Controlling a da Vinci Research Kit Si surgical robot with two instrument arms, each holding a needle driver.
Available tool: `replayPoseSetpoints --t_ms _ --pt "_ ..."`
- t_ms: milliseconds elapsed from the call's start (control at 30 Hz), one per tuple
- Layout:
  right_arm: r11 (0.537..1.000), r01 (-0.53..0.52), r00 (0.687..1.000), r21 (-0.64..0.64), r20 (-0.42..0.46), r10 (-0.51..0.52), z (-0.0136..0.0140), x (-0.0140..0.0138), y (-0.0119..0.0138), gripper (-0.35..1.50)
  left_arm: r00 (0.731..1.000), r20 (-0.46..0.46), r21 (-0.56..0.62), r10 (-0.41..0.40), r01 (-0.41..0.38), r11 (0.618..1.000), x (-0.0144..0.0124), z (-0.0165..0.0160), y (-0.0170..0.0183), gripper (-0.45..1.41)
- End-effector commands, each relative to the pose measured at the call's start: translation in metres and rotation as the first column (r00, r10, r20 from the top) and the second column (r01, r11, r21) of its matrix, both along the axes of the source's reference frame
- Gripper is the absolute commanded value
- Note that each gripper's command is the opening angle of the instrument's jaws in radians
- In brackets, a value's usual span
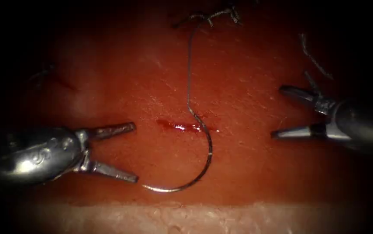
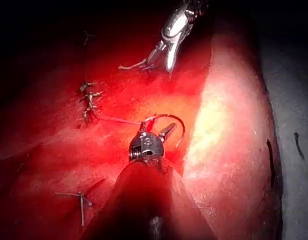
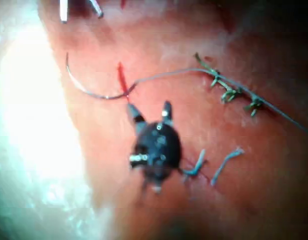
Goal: Wound Closure
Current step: Use the left tool to grab the needle near the tip.
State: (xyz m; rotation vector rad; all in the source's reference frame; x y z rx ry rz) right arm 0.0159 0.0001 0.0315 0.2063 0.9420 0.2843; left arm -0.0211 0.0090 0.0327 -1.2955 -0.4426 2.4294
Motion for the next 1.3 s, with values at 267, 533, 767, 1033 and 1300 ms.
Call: replayPoseSetpoints --t_ms 267,533,767,1033,1300 --pt "1.000 0.009 1.000 -0.002 0.011 -0.009 0.0012 0.0009 -0.0003 0.89 0.994 -0.090 0.011 0.055 -0.054 0.998 -0.0019 0.0022 -0.0012 0.76" --pt "1.000 0.011 1.000 -0.001 0.017 -0.011 0.0013 0.0010 -0.0003 0.89 0.989 -0.116 0.018 0.097 -0.095 0.995 -0.0033 0.0047 -0.0027 0.67" --pt "1.000 0.010 1.000 -0.002 0.018 -0.010 0.0013 0.0012 -0.0004 0.89 0.985 -0.141 0.026 0.102 -0.099 0.995 -0.0032 0.0065 -0.0029 0.54" --pt "1.000 0.011 1.000 -0.002 0.020 -0.011 0.0013 0.0013 -0.0004 0.89 0.975 -0.173 0.038 0.136 -0.131 0.991 -0.0031 0.0087 -0.0040 0.51" --pt "1.000 0.011 1.000 -0.001 0.020 -0.011 0.0012 0.0013 -0.0004 0.89 0.974 -0.173 0.038 0.144 -0.139 0.989 -0.0034 0.0088 -0.0044 0.10"
